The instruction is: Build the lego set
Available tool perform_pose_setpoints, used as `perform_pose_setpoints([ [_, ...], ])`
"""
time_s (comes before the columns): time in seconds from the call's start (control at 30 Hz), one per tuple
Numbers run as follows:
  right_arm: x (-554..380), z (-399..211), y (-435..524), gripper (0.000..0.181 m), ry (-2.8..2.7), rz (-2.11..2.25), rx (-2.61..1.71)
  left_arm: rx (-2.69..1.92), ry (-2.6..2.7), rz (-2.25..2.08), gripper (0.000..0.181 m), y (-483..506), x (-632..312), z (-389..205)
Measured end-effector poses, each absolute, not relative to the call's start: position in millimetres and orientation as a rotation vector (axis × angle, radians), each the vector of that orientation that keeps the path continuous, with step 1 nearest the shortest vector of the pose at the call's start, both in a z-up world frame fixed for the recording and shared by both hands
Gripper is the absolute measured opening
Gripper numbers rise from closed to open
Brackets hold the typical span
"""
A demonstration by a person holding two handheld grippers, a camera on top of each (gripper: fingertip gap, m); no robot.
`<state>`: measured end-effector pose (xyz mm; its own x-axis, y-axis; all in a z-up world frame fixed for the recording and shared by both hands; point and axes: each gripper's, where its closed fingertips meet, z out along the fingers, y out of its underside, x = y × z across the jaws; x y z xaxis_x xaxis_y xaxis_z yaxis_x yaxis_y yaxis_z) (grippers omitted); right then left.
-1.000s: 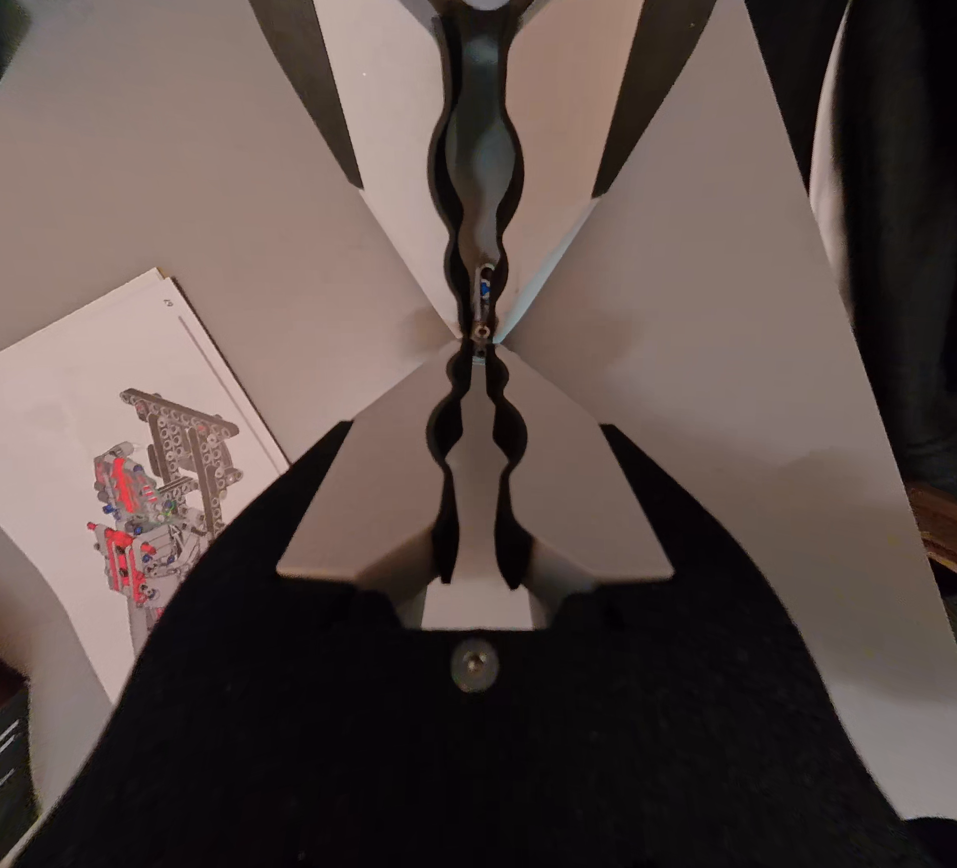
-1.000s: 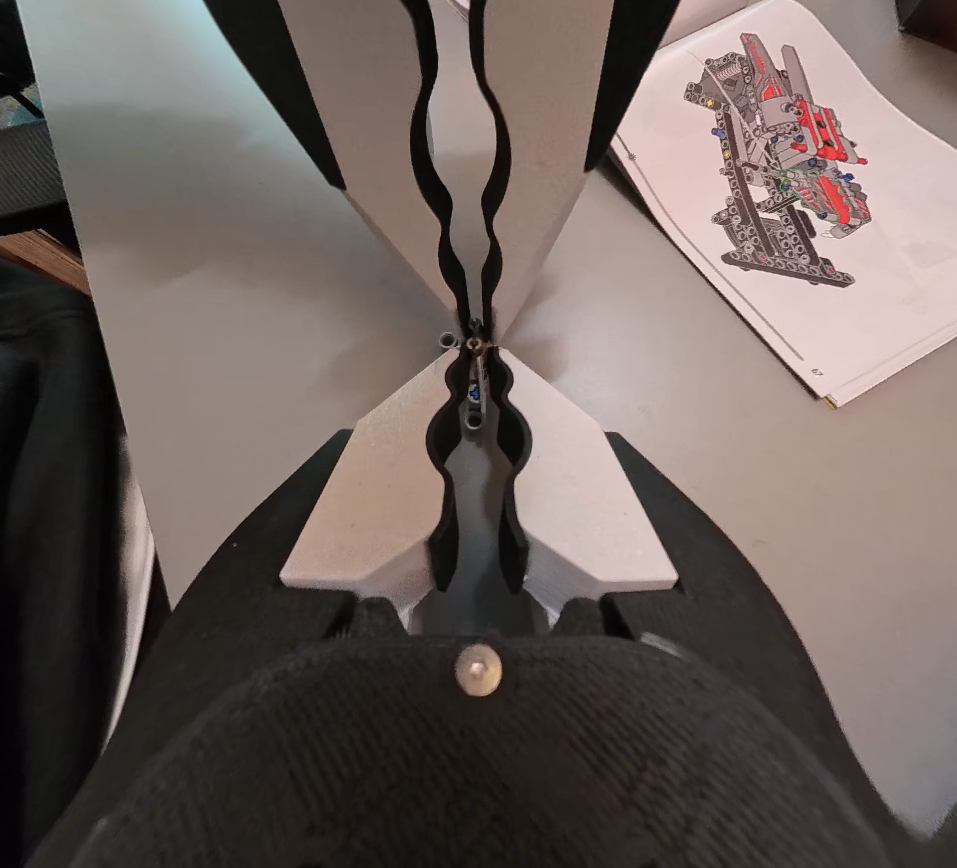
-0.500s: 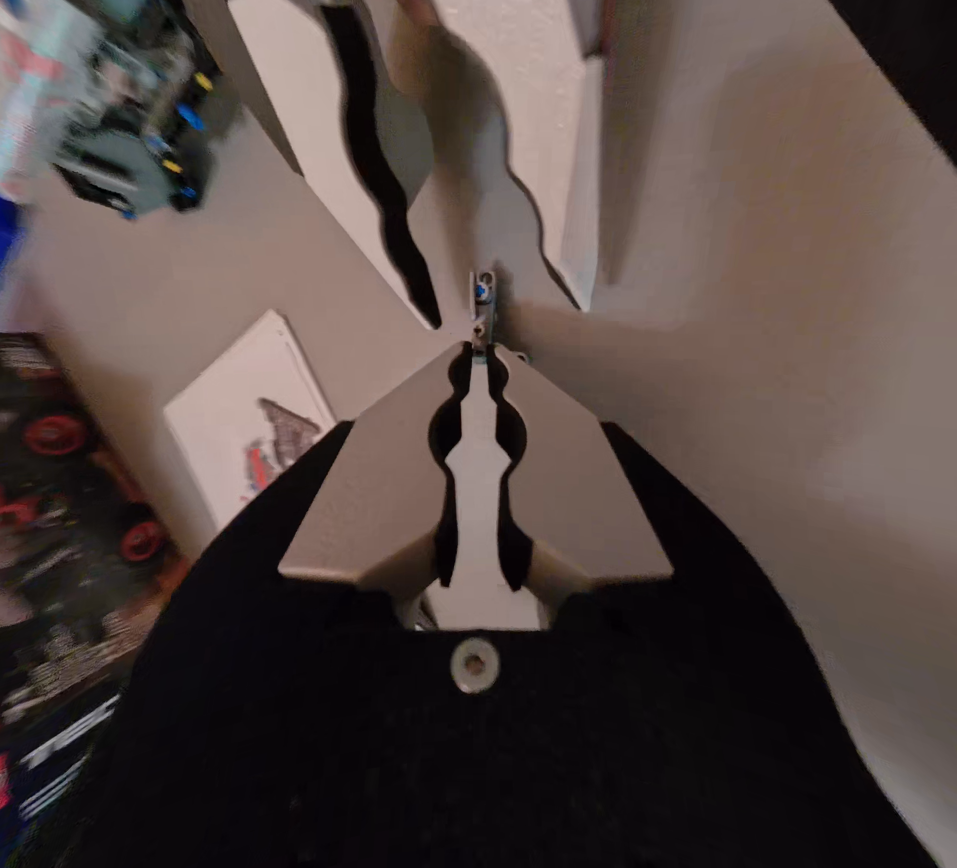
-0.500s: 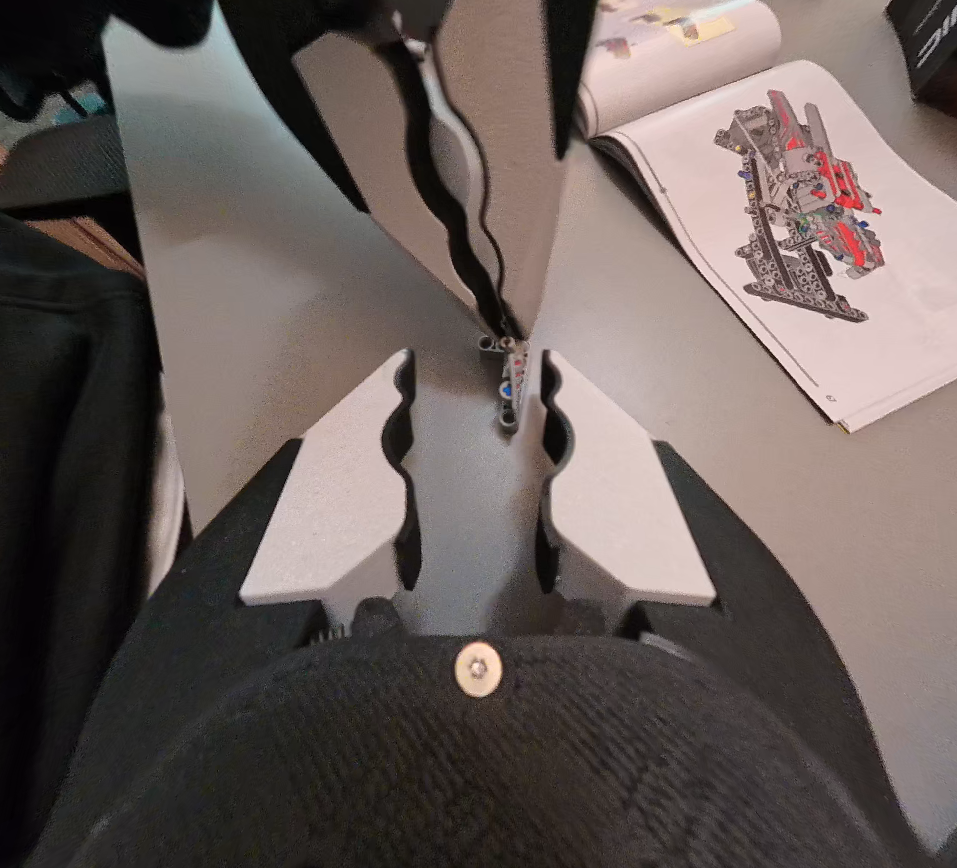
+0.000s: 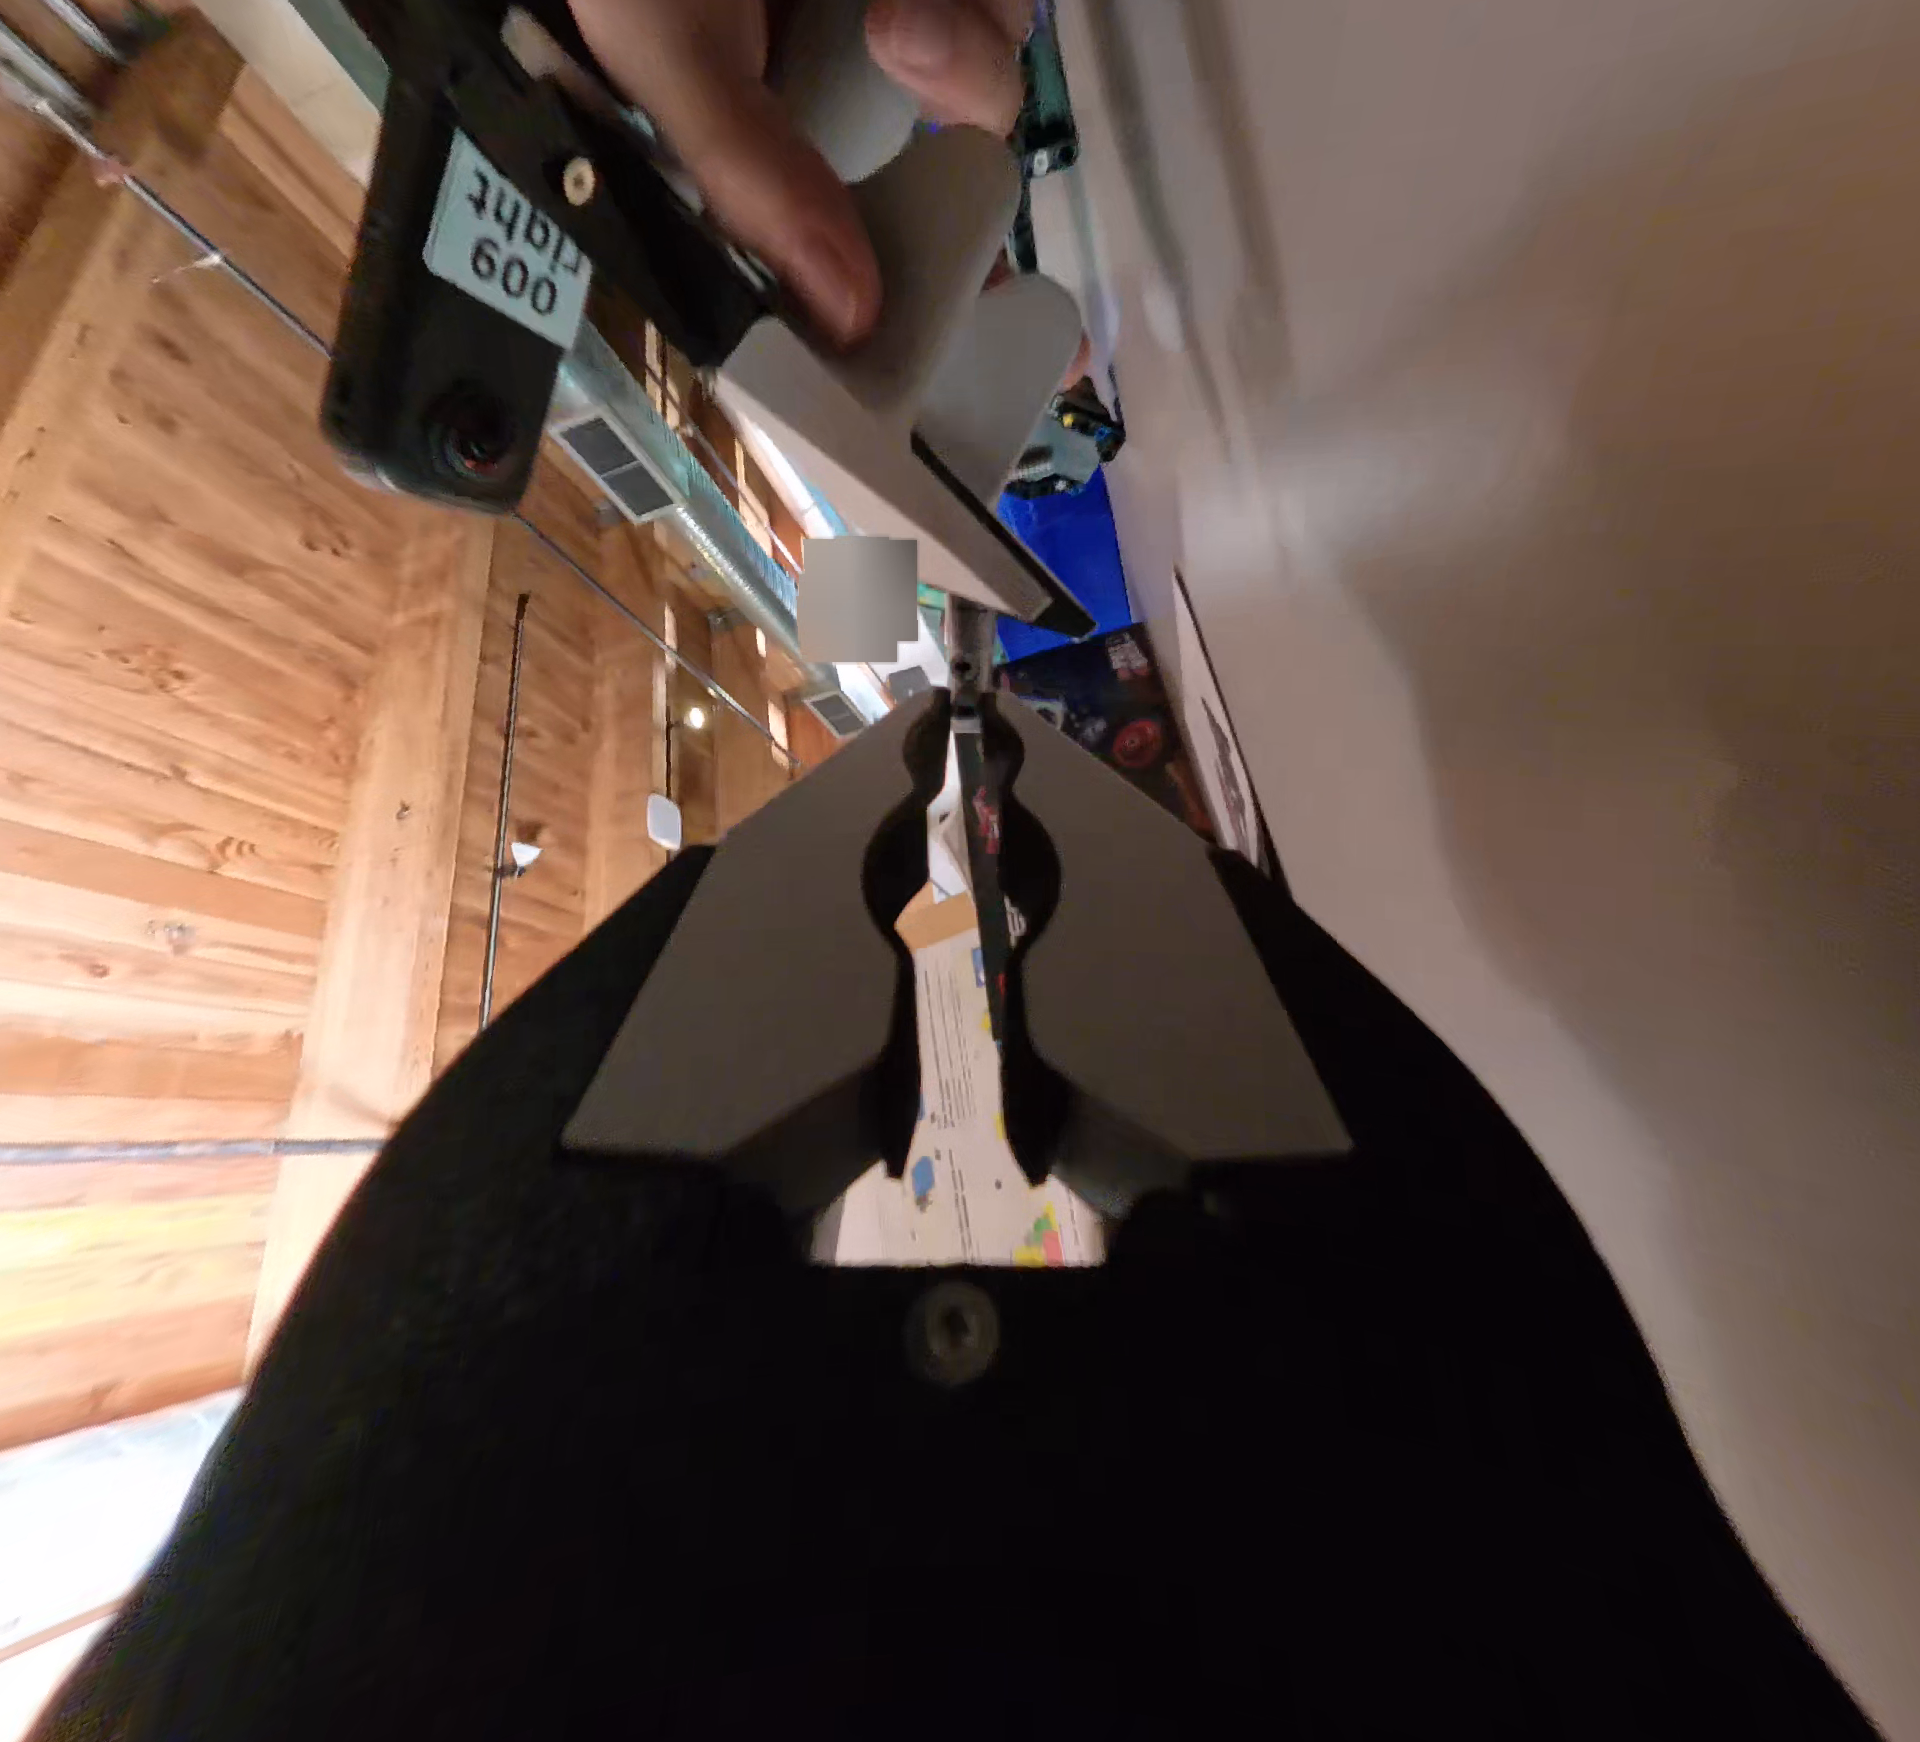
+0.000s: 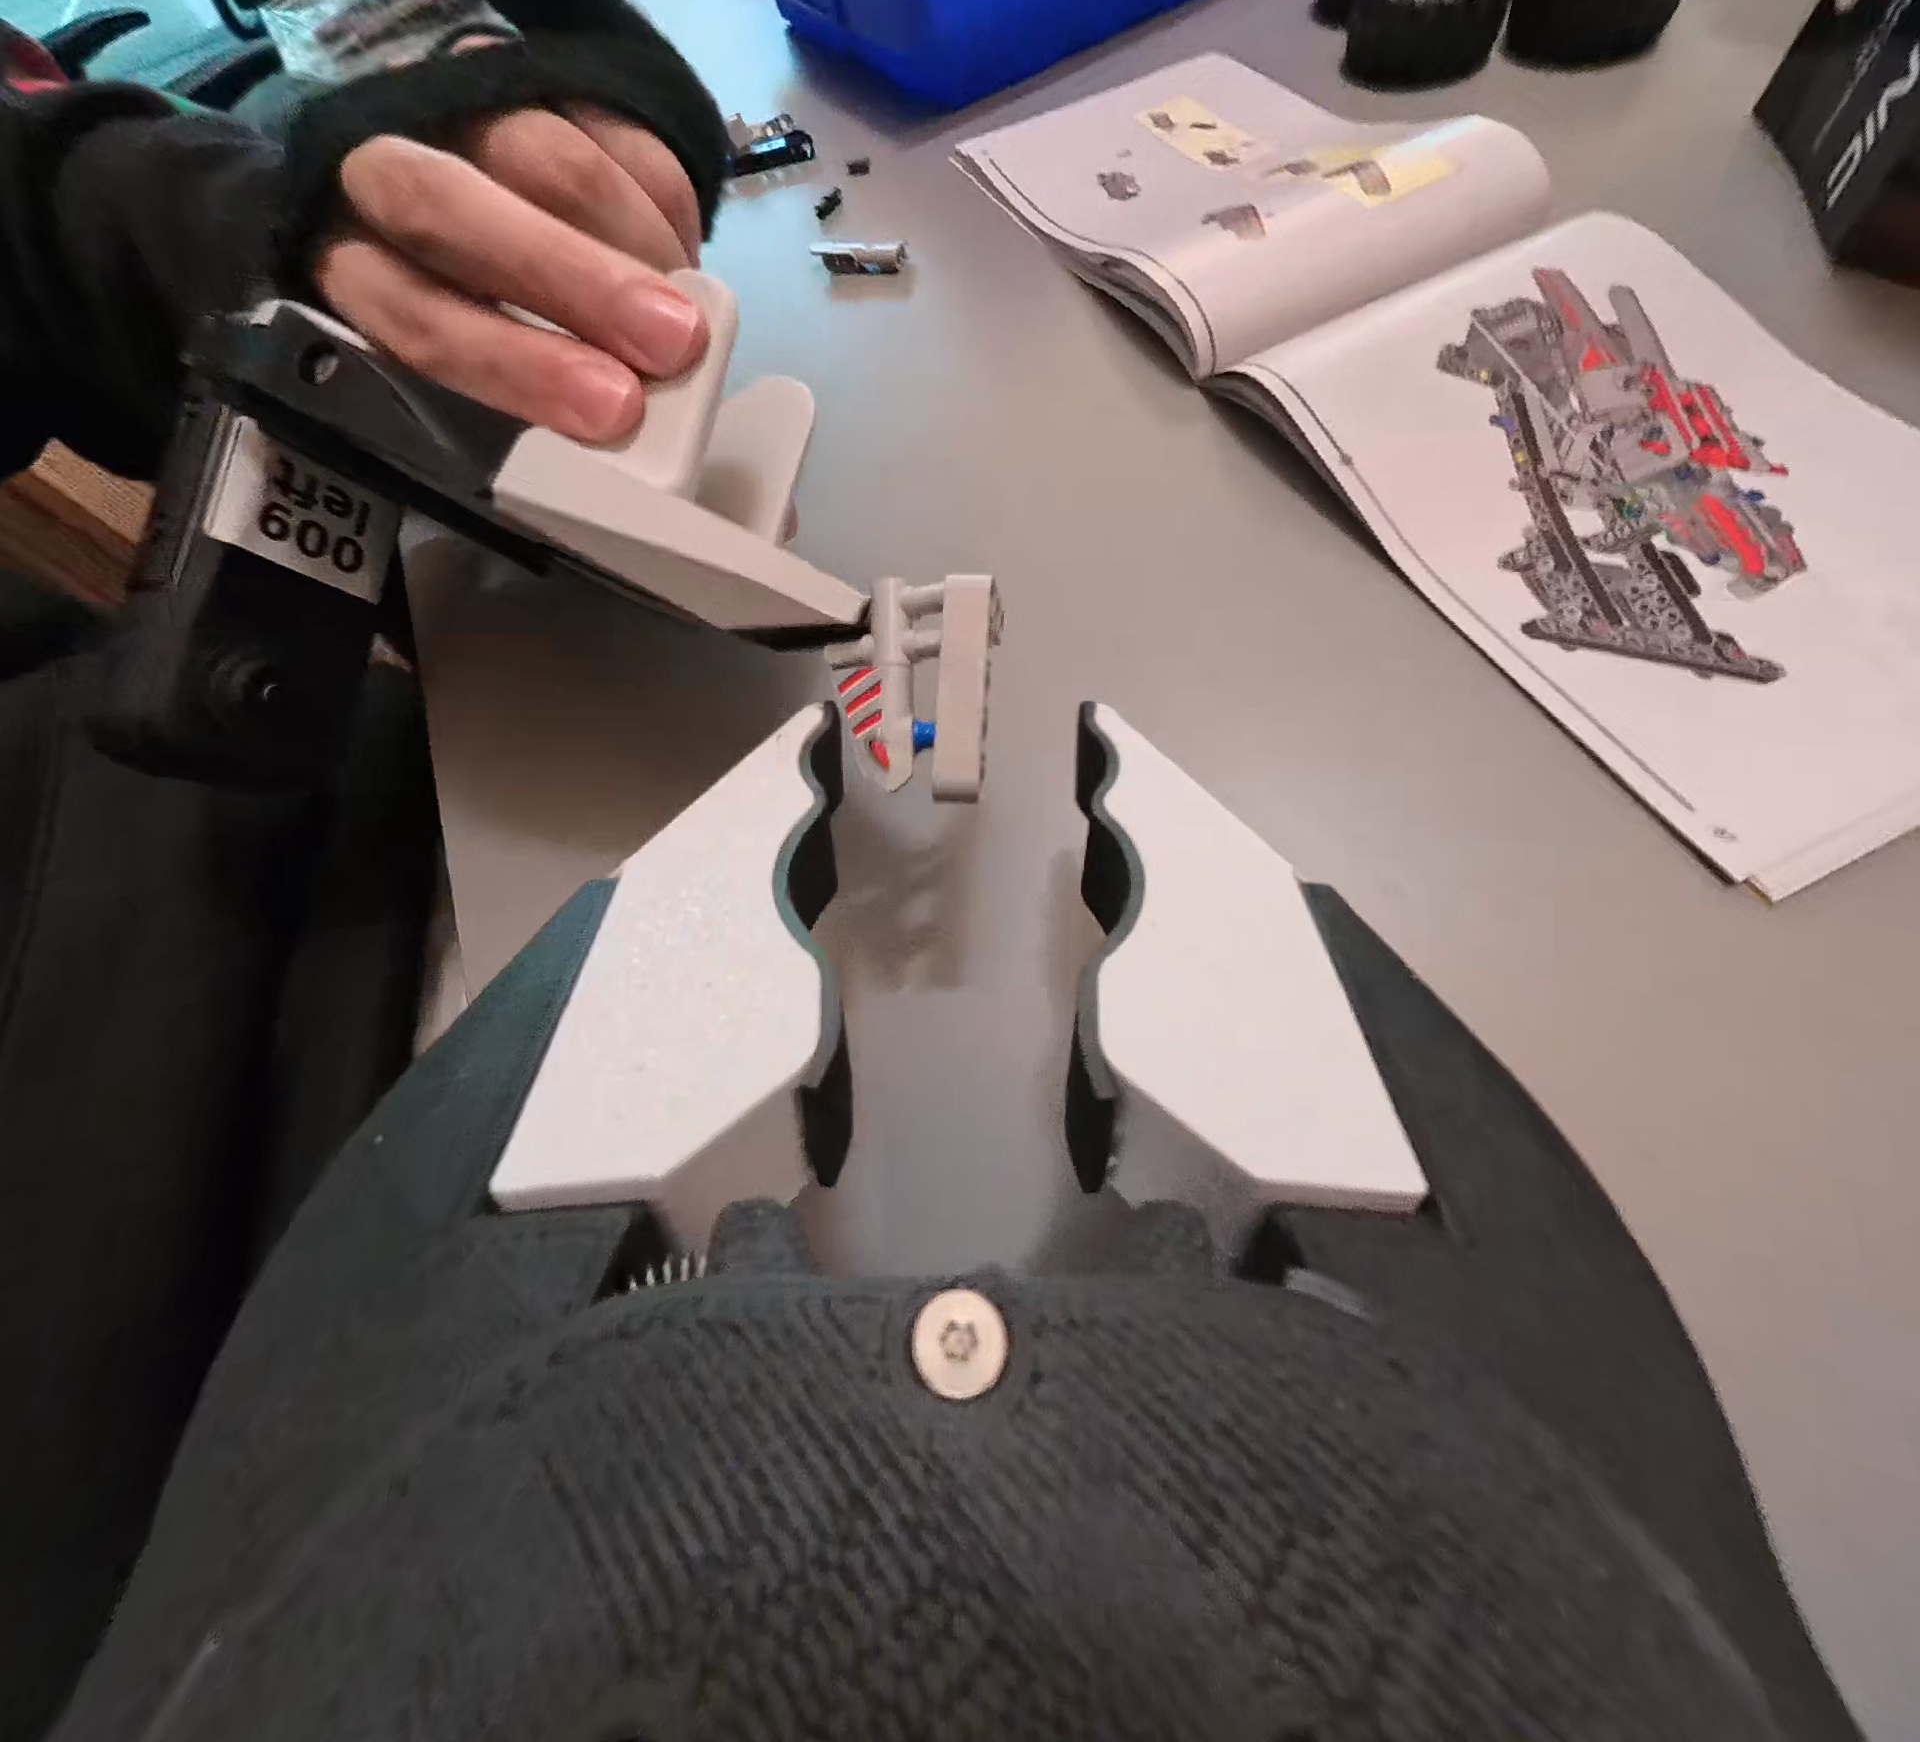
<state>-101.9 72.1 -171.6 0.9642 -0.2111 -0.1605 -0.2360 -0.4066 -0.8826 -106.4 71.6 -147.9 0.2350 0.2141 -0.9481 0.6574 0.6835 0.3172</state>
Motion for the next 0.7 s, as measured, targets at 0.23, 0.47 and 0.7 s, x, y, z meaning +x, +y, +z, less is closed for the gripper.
perform_pose_setpoints([
  [0.23,-106,-162,76,0.034,0.168,-0.120,-1.971,0.805,1.291,-0.348,0.002,73,-105,-144],
  [0.47,-101,-167,76,0.026,0.101,-0.243,-2.020,0.819,1.324,-0.371,0.003,71,-105,-152],
  [0.7,-96,-175,70,0.025,-0.021,-0.415,-2.092,0.544,1.764,-0.756,0.037,74,-98,-169],
])
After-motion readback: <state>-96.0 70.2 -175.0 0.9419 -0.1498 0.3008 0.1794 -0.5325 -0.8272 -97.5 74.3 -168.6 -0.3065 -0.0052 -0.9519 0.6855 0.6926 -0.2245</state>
